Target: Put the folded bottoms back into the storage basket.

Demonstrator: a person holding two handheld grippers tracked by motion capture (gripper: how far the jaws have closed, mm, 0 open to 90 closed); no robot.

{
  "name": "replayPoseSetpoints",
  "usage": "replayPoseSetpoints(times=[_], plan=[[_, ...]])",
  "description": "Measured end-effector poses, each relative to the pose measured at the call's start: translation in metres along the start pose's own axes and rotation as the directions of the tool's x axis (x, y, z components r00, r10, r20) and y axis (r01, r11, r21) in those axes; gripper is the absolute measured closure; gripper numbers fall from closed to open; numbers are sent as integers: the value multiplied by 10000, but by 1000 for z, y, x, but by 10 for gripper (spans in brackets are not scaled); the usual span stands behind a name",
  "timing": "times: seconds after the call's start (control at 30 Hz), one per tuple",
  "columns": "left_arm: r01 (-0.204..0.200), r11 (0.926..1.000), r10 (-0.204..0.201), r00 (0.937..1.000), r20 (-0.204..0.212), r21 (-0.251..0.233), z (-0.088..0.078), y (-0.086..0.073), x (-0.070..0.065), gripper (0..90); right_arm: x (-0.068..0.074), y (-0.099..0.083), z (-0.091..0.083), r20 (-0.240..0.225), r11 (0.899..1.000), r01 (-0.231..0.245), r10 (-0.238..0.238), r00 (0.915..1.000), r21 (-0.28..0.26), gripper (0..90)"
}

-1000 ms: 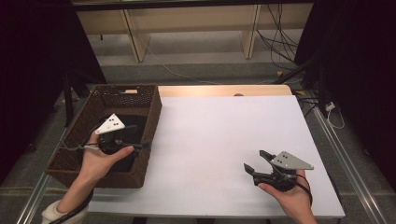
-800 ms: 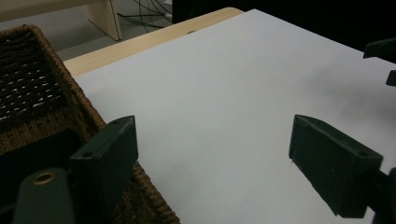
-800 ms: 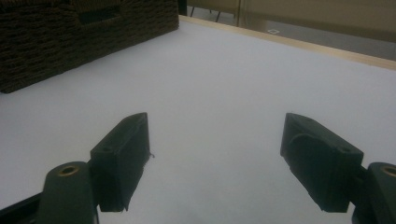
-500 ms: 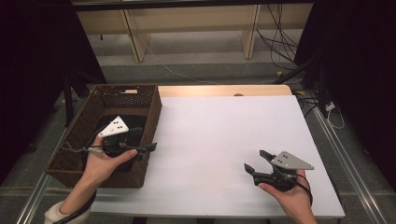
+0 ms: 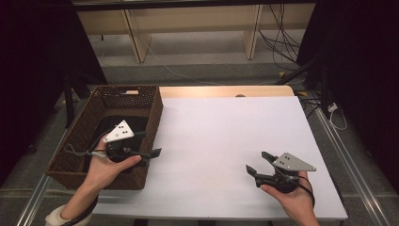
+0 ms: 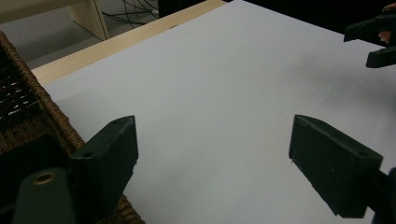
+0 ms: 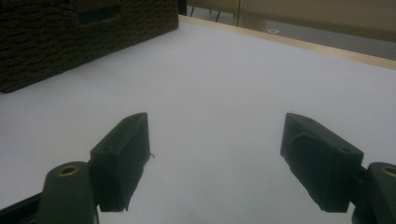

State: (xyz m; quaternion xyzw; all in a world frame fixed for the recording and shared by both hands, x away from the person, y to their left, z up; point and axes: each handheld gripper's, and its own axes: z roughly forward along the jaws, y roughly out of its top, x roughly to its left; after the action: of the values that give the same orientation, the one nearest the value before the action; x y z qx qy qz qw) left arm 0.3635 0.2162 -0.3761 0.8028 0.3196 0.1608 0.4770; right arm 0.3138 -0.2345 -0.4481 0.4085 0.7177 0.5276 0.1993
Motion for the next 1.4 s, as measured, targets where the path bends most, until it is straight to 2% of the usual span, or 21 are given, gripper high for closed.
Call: replayPoseSetpoints(times=[0.5,0.93,1.4], plan=[[-95,9993,87,9997,237,348,3,-9,-14,156,0,0,0,-10,10000,8,-8,10000,6,249],[-137,9986,124,9996,254,515,8,-17,-17,156,1,0,0,-13,10000,-52,52,10000,77,248],[-131,9985,116,9995,293,524,9,-16,-19,157,-2,-1,0,-20,9999,-104,104,9999,-25,248]])
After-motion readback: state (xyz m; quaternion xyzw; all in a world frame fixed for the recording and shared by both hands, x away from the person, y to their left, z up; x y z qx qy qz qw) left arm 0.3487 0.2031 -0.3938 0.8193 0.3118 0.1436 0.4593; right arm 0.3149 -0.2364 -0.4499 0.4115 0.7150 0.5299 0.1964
